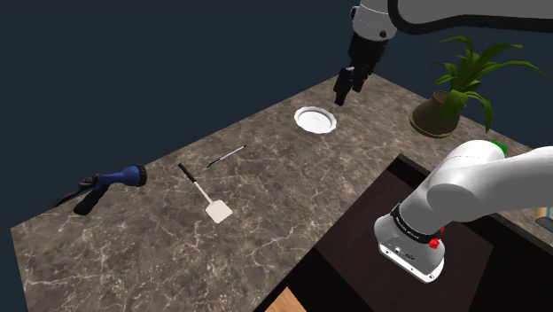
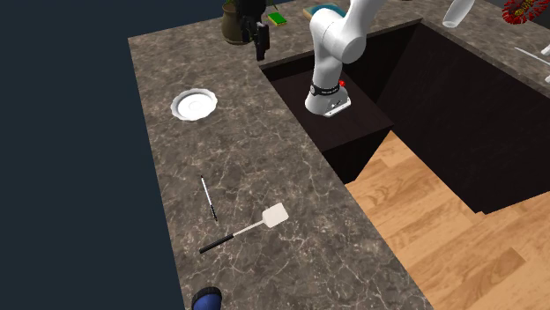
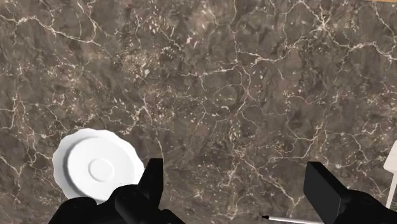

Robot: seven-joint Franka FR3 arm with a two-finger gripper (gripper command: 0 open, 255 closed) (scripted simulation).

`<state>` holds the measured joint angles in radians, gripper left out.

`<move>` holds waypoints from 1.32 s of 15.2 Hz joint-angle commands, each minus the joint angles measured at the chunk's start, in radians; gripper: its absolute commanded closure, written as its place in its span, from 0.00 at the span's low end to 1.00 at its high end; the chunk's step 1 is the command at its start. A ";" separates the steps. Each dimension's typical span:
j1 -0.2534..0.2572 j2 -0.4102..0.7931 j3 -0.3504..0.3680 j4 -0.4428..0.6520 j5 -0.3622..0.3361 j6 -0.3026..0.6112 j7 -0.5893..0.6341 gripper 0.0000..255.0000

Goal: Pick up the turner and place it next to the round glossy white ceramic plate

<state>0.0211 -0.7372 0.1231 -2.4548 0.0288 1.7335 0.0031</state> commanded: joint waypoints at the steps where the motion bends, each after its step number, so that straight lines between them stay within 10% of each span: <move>1: 0.011 0.039 0.035 -0.010 0.023 0.053 0.041 0.00; 12: 0.046 0.335 0.224 0.011 0.074 0.347 0.257 0.00; 20: 0.045 0.628 0.348 0.130 -0.019 0.521 0.460 0.00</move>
<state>0.0665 -0.1503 0.4581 -2.3457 0.0298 2.2341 0.4336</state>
